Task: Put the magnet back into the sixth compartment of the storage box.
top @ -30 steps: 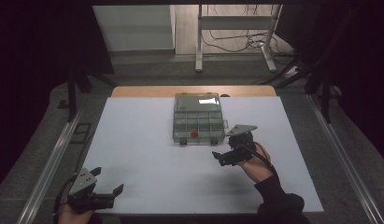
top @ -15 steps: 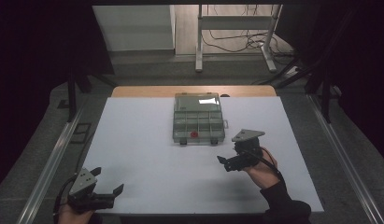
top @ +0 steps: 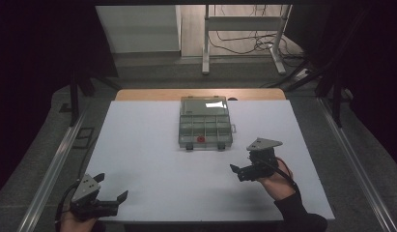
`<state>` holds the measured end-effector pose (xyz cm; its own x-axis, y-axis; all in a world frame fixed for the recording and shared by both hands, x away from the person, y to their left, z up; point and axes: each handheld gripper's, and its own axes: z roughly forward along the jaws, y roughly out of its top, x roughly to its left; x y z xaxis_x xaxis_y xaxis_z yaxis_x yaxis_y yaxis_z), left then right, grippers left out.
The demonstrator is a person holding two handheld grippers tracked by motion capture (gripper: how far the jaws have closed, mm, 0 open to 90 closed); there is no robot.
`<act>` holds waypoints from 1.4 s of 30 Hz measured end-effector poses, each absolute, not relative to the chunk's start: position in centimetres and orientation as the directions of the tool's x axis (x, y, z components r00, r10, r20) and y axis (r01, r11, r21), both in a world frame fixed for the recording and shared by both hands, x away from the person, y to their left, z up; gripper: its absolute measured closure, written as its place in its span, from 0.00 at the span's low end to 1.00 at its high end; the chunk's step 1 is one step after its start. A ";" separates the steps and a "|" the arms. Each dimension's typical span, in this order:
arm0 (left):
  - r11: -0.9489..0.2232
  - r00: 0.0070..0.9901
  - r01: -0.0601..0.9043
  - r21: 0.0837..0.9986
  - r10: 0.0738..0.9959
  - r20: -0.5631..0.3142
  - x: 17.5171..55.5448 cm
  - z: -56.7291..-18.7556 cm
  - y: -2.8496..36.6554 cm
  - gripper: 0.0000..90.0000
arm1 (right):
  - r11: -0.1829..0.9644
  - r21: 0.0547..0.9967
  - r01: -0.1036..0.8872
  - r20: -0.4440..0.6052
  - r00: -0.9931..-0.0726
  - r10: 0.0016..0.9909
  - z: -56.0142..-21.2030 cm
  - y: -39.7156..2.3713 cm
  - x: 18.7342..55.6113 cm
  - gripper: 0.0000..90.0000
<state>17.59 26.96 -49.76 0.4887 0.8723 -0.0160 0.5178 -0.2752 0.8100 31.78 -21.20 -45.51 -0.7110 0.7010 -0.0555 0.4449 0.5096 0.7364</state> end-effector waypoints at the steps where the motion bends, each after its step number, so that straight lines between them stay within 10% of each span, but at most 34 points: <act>1: -0.275 0.489 0.518 0.810 0.872 -0.016 17.6 -49.8 27.0 0.02 | 0.507 0.737 0.448 -0.051 -0.710 0.702 -45.5 -21.3 31.7 0.00; 42: -0.279 0.489 0.518 0.809 0.872 -0.013 17.6 -49.8 26.9 0.02 | 0.456 0.745 0.487 -0.036 -0.653 0.756 -45.6 -24.6 28.8 0.00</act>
